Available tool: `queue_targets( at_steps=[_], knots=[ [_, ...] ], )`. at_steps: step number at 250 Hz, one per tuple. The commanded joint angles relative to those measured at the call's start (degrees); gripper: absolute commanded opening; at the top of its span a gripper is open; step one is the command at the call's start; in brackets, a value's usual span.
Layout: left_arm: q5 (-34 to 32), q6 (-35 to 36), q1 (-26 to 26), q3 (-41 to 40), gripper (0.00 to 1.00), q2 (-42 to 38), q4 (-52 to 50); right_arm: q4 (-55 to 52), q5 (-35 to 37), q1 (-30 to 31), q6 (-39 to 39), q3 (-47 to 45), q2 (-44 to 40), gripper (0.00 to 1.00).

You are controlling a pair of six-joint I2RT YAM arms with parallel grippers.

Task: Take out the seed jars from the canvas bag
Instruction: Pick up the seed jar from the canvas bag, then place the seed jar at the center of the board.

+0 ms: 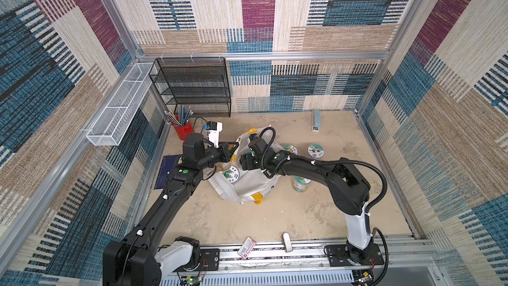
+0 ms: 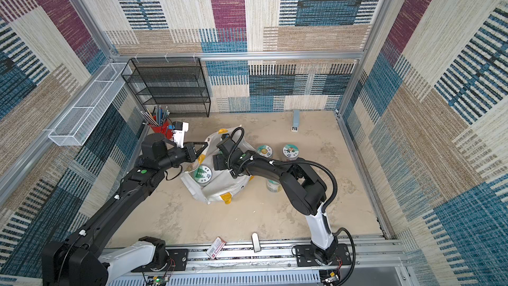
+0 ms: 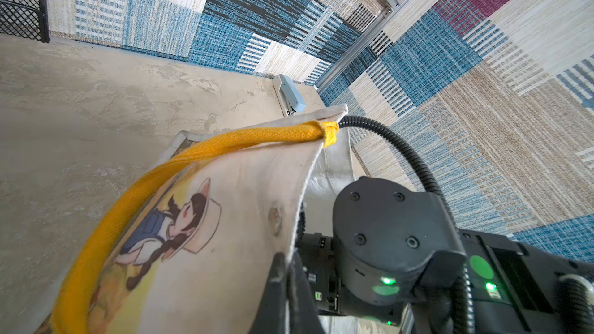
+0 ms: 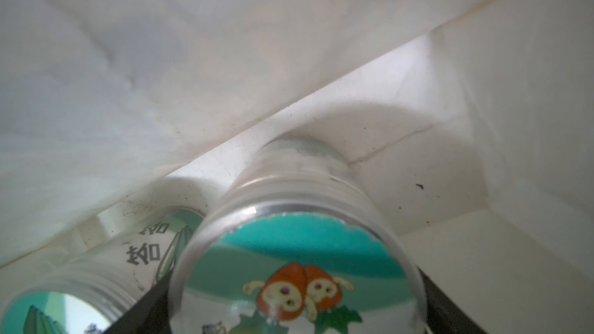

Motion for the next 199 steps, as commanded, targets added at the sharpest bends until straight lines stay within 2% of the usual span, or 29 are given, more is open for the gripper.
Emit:
queue_targets(
  at_steps=[1,123,199],
  knots=[
    [0.6,-0.35,0.01,-0.27,0.0,-0.08,3.1,0.53,0.96,0.16,-0.59,0.14,-2.31,0.8],
    [-1.2,-0.62,0.01,0.21,0.0,0.88,2.47,-3.33,-9.97,1.29,-3.94,-6.71,-18.82,0.79],
    [-1.62,-0.92,0.01,0.5,0.0,0.88,2.19,-6.2,-8.06,1.45,-3.92,-5.75,-24.39,0.78]
  ],
)
